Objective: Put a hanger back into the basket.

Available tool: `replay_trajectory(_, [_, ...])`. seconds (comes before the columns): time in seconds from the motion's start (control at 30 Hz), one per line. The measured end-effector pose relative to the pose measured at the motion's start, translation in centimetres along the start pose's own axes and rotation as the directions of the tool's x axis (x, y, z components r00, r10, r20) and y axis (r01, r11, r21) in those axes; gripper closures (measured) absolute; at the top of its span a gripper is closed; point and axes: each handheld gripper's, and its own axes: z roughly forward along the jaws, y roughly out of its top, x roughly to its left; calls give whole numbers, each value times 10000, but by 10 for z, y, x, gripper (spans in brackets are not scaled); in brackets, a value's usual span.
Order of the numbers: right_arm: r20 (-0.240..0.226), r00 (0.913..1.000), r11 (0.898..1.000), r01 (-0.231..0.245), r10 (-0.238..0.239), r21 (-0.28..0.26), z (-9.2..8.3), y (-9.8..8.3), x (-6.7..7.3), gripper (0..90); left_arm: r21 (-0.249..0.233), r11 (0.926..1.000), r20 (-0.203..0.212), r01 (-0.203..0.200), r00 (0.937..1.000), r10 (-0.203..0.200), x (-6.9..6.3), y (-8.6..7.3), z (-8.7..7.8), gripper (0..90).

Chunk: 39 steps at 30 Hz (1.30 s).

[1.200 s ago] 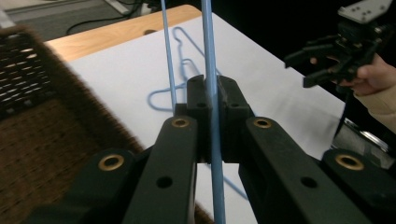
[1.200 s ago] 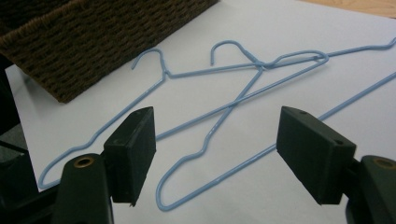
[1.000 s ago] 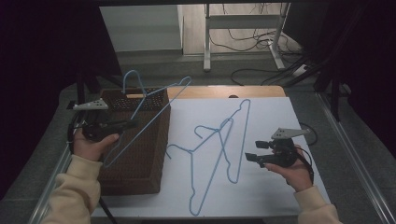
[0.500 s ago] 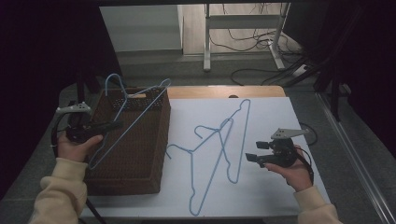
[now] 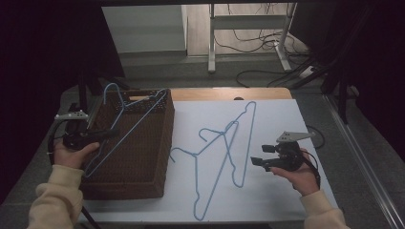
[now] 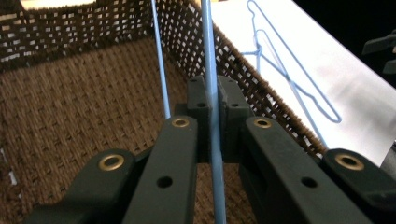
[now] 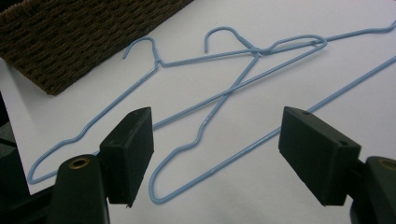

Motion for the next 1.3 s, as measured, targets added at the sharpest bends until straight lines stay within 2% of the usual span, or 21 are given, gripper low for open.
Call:
replay_trajectory(0.2, [17, 10000, 10000, -15, 15, 43, 1, 0, 0, 266, 311, 9995, -75, 70, 9999, -68, 8, -7, 8, 856])
replay_trajectory(0.37, [-1, 10000, 10000, -24, 24, 59, 1, -1, 0, 266, 769, 9969, -405, 162, 9991, -132, 13, -12, 17, 854])
replay_trajectory(0.53, [6, 10000, 10000, -11, 11, 75, 1, -1, 0, 266, 1253, 9907, -694, 536, 9966, -451, 23, -19, 26, 849])
replay_trajectory(0.67, [7, 10000, 10000, -11, 11, 96, 1, -1, 0, 266, 1389, 9882, -787, 649, 9954, -543, 28, -22, 27, 851])
replay_trajectory(0.77, [10, 10000, 9999, 5, -5, 114, 2, -1, 0, 266, 1422, 9859, -1222, 876, 9900, -704, 35, -25, 28, 812])
replay_trajectory(0.8, [11, 10000, 9999, 4, -4, 115, 2, -1, 0, 266, 1422, 9859, -1222, 876, 9900, -704, 35, -25, 28, 790])
replay_trajectory(0.83, [11, 10000, 9999, 4, -4, 115, 2, -1, 0, 266, 1390, 9858, -1437, 938, 9869, -736, 37, -26, 28, 790])
replay_trajectory(0.87, [26, 10000, 9999, -6, 5, 117, 2, -1, 0, 266, 1308, 9861, -1660, 1029, 9828, -805, 39, -27, 28, 662])
replay_trajectory(0.9, [32, 10000, 9999, -1, 1, 121, 2, -1, 0, 266, 1170, 9862, -2132, 1175, 9728, -906, 40, -28, 27, 598])
replay_trajectory(0.93, [40, 10000, 9999, 4, -4, 124, 1, -1, 0, 266, 1131, 9865, -2311, 1185, 9688, -899, 40, -28, 26, 582])
replay_trajectory(0.97, [43, 10000, 9999, 1, -1, 126, 1, -1, -1, 266, 1131, 9865, -2311, 1185, 9688, -899, 40, -28, 26, 554])
replay_trajectory(1.0, [50, 10000, 9999, 4, -5, 130, 1, -1, -1, 265, 1021, 9878, -2442, 1179, 9655, -900, 38, -28, 25, 517])
replay_trajectory(1.03, [57, 10000, 9999, 5, -6, 132, 2, -1, -1, 266, 874, 9897, -2776, 1129, 9570, -846, 33, -26, 23, 474])
replay_trajectory(1.07, [65, 10000, 9999, 11, -12, 137, 2, -1, -1, 265, 824, 9910, -2884, 1058, 9543, -780, 30, -25, 22, 440])
replay_trajectory(1.17, [67, 10000, 9999, 17, -18, 152, 2, -1, -1, 264, 731, 9952, -2790, 647, 9594, -418, 19, -23, 17, 409])
replay_trajectory(1.3, [56, 10000, 9999, 30, -31, 131, 2, -1, 0, 264, 400, 9992, -2238, 82, 9746, 10, 1, -18, 10, 362])
